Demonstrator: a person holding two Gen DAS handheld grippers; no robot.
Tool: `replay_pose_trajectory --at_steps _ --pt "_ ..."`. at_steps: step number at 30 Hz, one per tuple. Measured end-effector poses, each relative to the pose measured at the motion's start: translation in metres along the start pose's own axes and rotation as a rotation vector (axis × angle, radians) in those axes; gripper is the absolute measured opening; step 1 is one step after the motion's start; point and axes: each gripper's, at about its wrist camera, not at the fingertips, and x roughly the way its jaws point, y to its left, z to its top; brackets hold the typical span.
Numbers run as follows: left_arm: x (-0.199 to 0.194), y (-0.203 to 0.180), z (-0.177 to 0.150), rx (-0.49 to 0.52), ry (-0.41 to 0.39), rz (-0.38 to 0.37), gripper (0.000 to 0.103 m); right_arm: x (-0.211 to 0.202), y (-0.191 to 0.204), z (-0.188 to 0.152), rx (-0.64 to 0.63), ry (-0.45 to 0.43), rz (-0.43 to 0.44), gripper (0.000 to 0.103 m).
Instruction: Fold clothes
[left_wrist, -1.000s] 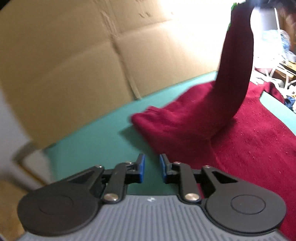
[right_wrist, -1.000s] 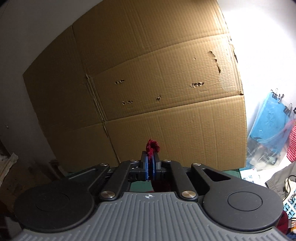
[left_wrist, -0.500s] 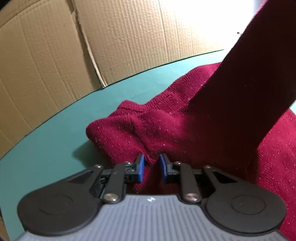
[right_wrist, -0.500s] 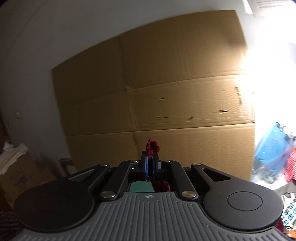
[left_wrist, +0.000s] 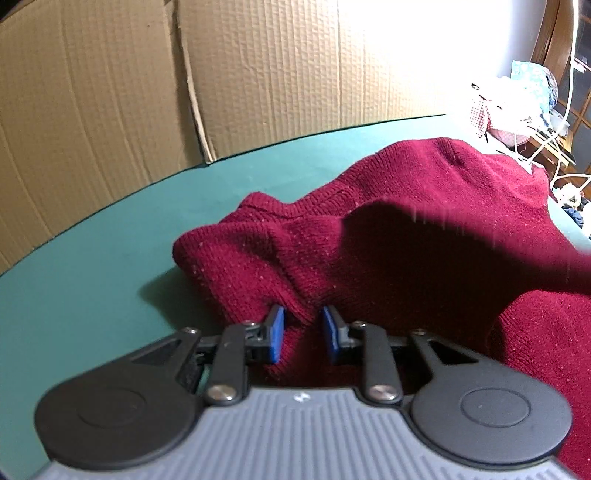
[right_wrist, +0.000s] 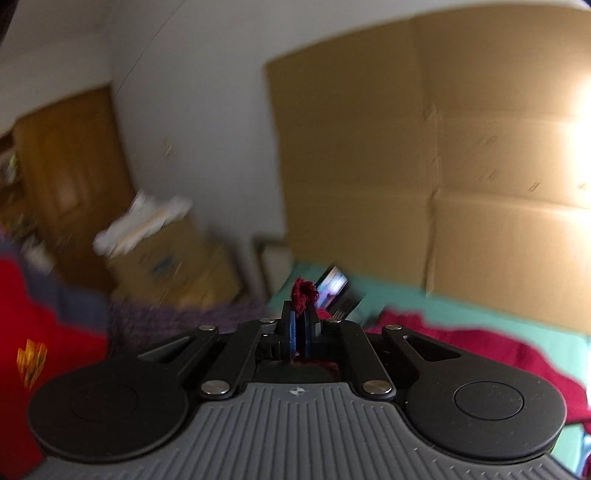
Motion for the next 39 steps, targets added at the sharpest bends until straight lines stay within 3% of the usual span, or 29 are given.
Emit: replay_pose_trajectory --at_steps 6,10,14,19,21,24,27,29,31,35,36,39 --pt "0.000 0.002 0.000 -0.021 -0.001 -0.003 0.027 0.036 0.039 -0.056 0.049 0.205 0.103 0.005" --pt "-0.001 0.000 0.000 -0.018 -0.003 0.005 0.027 0.047 0.056 -0.086 0.101 0.274 0.127 0.005" --pt "-0.014 0.001 0.001 -0.006 -0.026 0.000 0.027 0.048 0.055 -0.104 0.115 0.303 0.115 0.005" --pt "-0.041 0.004 0.001 -0.005 -0.053 -0.074 0.029 0.044 0.049 -0.111 0.135 0.304 0.115 0.006" --pt "-0.040 0.001 0.001 -0.003 -0.041 -0.092 0.031 0.045 0.046 -0.114 0.146 0.299 0.108 0.006" --pt "-0.027 -0.007 0.000 0.007 -0.012 -0.064 0.038 0.048 0.044 -0.116 0.156 0.293 0.098 0.006" --pt "-0.017 -0.008 -0.001 -0.021 -0.002 -0.064 0.038 0.048 0.046 -0.114 0.159 0.290 0.092 0.006" --pt "-0.014 -0.011 0.000 -0.033 -0.007 -0.074 0.034 0.049 0.047 -0.114 0.165 0.287 0.085 0.006" --pt "-0.013 -0.013 0.002 -0.041 -0.014 -0.078 0.023 0.049 0.047 -0.115 0.174 0.283 0.078 0.006" --pt "-0.012 -0.019 0.004 -0.042 -0.022 -0.062 0.017 0.050 0.048 -0.115 0.195 0.277 0.064 0.006" --pt "-0.012 -0.021 0.004 -0.043 -0.024 -0.058 0.003 0.050 0.048 -0.115 0.198 0.274 0.061 0.006" --pt "-0.016 -0.022 0.005 -0.048 -0.041 -0.058 0.000 0.049 0.048 -0.116 0.207 0.265 0.052 0.006"
